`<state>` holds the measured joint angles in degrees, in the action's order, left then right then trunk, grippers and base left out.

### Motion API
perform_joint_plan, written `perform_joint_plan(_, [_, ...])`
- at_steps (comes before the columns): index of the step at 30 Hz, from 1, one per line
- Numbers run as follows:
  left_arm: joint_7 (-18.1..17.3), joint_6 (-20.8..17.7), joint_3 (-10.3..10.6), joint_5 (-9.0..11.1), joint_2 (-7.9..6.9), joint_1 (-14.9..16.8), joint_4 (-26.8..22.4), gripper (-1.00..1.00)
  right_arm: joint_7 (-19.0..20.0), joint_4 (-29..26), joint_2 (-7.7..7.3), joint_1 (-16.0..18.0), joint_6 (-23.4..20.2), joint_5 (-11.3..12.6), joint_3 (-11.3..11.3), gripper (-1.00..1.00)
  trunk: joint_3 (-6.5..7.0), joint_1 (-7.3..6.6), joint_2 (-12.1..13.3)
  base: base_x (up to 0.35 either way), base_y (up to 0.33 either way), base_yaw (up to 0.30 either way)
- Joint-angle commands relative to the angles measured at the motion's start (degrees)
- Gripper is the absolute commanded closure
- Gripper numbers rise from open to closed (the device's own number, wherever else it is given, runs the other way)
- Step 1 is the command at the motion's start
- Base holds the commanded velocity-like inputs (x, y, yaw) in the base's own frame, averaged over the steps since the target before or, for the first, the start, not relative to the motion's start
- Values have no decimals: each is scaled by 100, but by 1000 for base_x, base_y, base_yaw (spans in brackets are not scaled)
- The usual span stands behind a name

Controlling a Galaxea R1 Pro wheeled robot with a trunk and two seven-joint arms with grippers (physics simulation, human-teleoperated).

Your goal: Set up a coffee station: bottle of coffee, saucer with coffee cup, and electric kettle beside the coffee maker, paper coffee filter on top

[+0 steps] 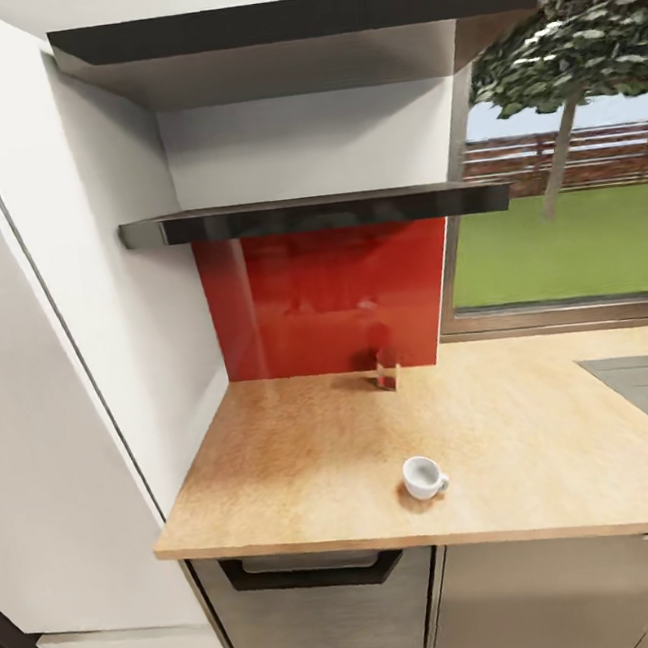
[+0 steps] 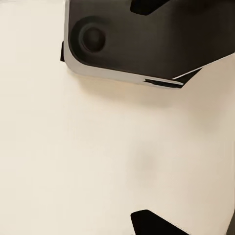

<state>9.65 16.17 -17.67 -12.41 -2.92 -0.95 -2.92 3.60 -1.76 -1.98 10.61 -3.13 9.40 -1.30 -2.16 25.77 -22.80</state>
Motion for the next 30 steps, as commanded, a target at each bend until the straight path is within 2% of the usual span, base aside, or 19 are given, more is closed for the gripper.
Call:
perform_joint_plan(1, [20, 12, -35, -60, 2, -1, -7, -100, 18, -8, -3, 3, -30, 53, -14, -100, -11, 1, -12, -268, 1, -300])
perform_joint_plan(11, [26, 9, -34, -60, -5, -1, -7, -100, 26, -176, -3, 3, -17, 29, -52, -100, -11, 1, -12, -297, 0, -63])
perform_joint_plan(20, [28, 2, -38, -58, -23, -1, -7, -100, 16, -191, -13, 3, -7, 29, -41, -100, -11, 1, -12, -31, 0, 0])
perform_joint_plan(24, [27, 4, -35, -65, -3, -1, -7, -100, 1, -189, -13, 3, -12, 35, -30, -100, -11, 1, -12, -261, 0, 0])
perform_joint_plan(28, [28, -14, -45, -63, -8, -1, -7, -100, -5, -192, -6, 3, -14, 36, -28, -100, -11, 1, -12, -47, 0, 0])
perform_joint_plan(29, [28, -16, -53, -65, -13, -1, -7, -100, -7, -260, -5, 3, -8, 41, -28, -100, -11, 1, -12, -7, 0, 0])
perform_joint_plan(30, [28, -17, -58, -67, -22, -1, -7, -100, -12, -567, -5, 3, -5, 38, -32, -100, -11, 1, -12, -3, 0, 0])
